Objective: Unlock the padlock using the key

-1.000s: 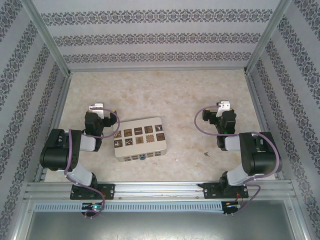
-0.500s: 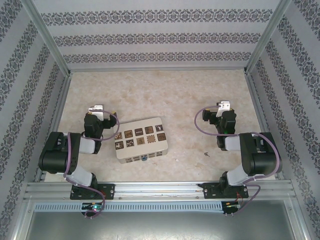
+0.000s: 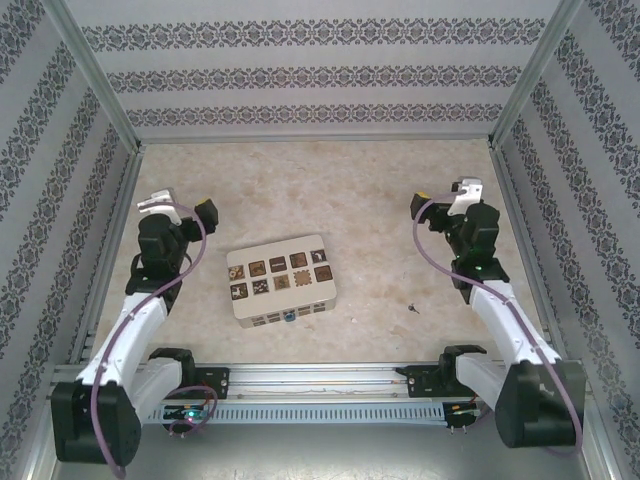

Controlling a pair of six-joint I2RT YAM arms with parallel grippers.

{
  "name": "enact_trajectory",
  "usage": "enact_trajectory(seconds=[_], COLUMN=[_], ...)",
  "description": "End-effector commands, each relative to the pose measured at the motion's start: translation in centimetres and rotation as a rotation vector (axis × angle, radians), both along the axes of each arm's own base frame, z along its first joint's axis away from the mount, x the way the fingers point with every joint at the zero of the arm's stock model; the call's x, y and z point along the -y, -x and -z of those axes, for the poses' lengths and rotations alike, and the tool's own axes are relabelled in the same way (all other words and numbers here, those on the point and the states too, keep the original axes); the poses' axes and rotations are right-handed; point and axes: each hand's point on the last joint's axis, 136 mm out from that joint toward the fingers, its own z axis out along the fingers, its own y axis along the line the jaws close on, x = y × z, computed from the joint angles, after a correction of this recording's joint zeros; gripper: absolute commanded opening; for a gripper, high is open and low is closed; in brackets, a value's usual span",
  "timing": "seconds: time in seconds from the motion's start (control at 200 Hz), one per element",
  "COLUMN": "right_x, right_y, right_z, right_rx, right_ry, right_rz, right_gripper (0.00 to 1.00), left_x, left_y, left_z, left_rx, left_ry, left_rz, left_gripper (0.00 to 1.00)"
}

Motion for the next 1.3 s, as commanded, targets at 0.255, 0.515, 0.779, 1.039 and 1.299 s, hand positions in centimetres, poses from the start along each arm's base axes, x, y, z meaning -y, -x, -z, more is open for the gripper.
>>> enact_trajectory(seconds=[0.255,0.515,0.779,1.039,1.299], right_x=[-12.5,-20.6,-23.9,-25.2,-24.9], right_y=[7.5,9.9,11.1,11.5,11.1], right_z=[7.7,10.6,12.1,12.8,12.6], right_rx=[-0.563,-0.766,-0.872,-0.914,-0.891], right_ry=[-0.438,-0.369,-0.378,-0.395,-0.401], right_rz=[-0.419,-0.636,-0.687,-0.688,-0.655], right_gripper=[0.99,0.96,0.93,0.91,0.89], left_x=[7.3,9.9,12.0,14.7,18.3], left_y=[9.5,10.9,10.9,10.1,6.2], left_z=[9.5,10.6,10.7,10.2,8.8], left_rx=[-0.519,-0.586,-0.599,-0.646,-0.636], left_ry=[0.605,0.653,0.662,0.653,0.617], left_rz=[0.106,0.168,0.227,0.317,0.415], left_gripper=[1.00,1.00,1.00,1.00,0.99])
